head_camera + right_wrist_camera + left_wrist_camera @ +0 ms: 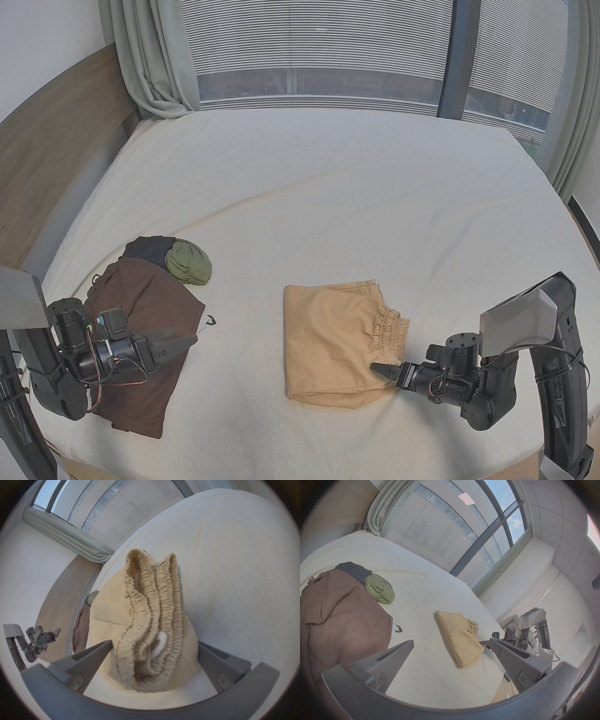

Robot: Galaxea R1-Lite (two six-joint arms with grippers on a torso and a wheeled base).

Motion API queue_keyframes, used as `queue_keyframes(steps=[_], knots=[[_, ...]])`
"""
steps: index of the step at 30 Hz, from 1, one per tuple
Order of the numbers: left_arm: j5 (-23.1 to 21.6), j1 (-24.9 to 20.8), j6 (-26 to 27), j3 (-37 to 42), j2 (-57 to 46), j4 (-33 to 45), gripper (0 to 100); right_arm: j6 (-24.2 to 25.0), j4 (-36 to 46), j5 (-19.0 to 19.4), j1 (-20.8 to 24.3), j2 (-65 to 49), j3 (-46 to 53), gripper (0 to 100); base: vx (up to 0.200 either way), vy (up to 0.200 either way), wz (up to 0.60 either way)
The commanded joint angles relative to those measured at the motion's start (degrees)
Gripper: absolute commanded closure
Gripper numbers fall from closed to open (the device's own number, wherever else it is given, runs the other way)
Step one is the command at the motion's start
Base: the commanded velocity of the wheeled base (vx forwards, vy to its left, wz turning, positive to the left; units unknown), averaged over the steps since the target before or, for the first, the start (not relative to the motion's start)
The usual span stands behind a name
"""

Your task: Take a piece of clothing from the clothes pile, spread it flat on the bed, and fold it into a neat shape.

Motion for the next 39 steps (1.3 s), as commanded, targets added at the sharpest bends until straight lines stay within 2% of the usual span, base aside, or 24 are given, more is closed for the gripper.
queue_keyframes(steps=[1,4,18,19,39], knots=[[0.0,0.1,0.0,-0.1,-0.1,0.0,0,1.9,0.3,0.0,1.6,1.1,-2.0,0,0.0,0.0,0.0],[0.0,0.1,0.0,-0.1,-0.2,0.0,0,4.8,0.3,-0.1,2.3,0.9,-3.6,0,0.0,0.0,0.0],[0.1,-0.1,0.2,-0.1,-0.1,0.0,0,5.0,0.3,-0.2,2.1,1.4,-4.4,0,0.0,0.0,0.0],[0.1,-0.1,0.2,-0.1,-0.1,0.0,0,5.0,0.3,-0.2,2.1,1.4,-4.4,100,0.0,0.0,0.0],[0.1,-0.1,0.5,-0.3,-0.2,0.0,0,5.1,0.0,-0.1,2.8,-0.8,-3.5,100,0.0,0.0,0.0]])
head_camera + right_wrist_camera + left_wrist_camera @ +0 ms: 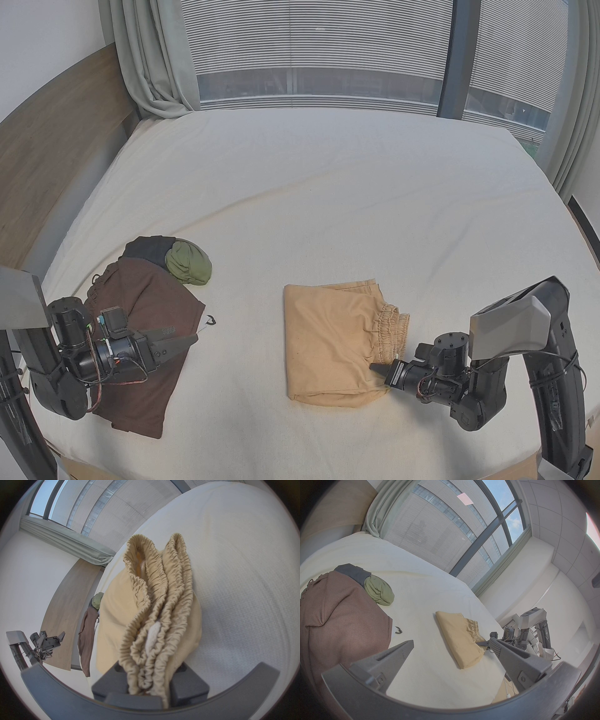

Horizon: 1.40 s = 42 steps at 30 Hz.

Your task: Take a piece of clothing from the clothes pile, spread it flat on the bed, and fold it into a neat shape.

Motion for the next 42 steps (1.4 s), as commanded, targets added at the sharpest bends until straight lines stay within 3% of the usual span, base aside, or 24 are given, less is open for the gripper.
queue_keyframes(steps=[1,11,42], knots=[[0.0,0.1,0.0,-0.1,0.0,0.0,0,-0.1,-0.1,0.3,0.3,-3.2,0.9,100,0.0,0.0,0.0],[0.0,0.1,-0.1,0.0,0.1,0.0,0,-0.3,-0.1,4.4,0.5,-12.1,2.9,100,0.0,0.0,0.0],[-0.1,0.0,-0.1,-0.3,-1.1,0.0,0,-0.3,0.8,5.6,3.7,-23.0,-6.5,100,0.0,0.0,0.0]])
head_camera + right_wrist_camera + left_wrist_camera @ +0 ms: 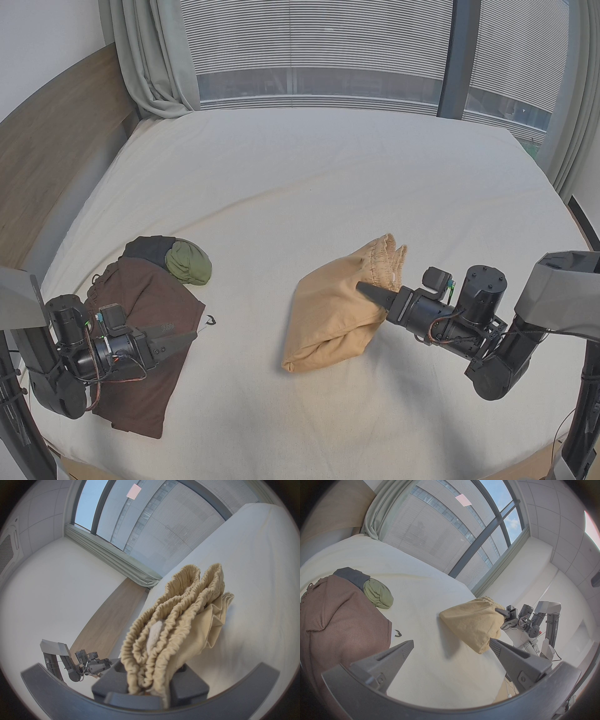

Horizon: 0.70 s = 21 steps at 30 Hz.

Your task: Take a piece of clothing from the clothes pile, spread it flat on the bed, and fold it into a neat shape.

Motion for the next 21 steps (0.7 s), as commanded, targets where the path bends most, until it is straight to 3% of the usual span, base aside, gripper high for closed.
queue_keyframes(steps=[1,11,21], knots=[[-0.1,0.0,0.1,0.0,-0.2,0.0,0,0.0,0.0,0.0,0.2,-1.2,-1.8,100,0.0,0.0,0.0],[-0.1,0.0,0.0,0.0,-0.3,0.0,0,0.4,10.5,0.0,0.2,-3.7,-10.9,100,0.0,0.0,0.0],[-0.1,0.0,-0.1,-0.2,-0.3,0.0,0,0.4,16.0,0.0,0.2,-3.6,-17.0,100,0.0,0.0,0.0]])
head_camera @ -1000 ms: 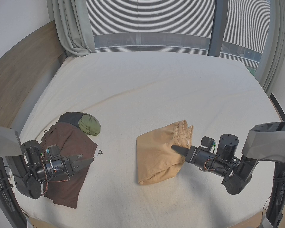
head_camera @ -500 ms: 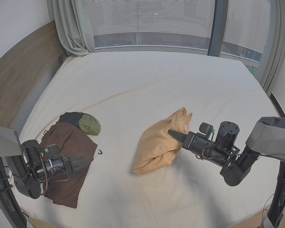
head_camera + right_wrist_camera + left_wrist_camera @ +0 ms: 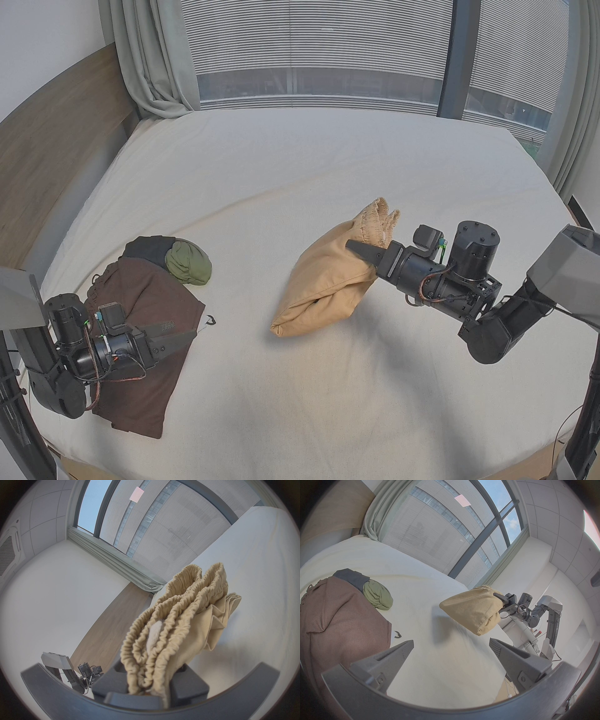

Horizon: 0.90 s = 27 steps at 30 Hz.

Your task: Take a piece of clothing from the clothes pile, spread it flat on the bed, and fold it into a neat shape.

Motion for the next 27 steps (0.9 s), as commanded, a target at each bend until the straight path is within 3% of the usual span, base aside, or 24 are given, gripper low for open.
queue_keyframes(steps=[1,17,27], knots=[[0.0,0.0,-0.1,-0.1,0.0,0.0,0,0.0,1.9,0.0,-0.1,-0.3,-3.3,100,0.0,0.0,0.0],[0.0,0.0,0.0,-0.2,0.3,-0.1,0,0.0,12.6,0.0,-0.3,5.4,-17.7,100,0.0,0.0,0.0],[-0.1,0.0,0.1,-0.2,0.4,0.0,0,0.0,14.2,0.0,-1.1,11.0,-21.3,100,0.0,0.0,0.0]])
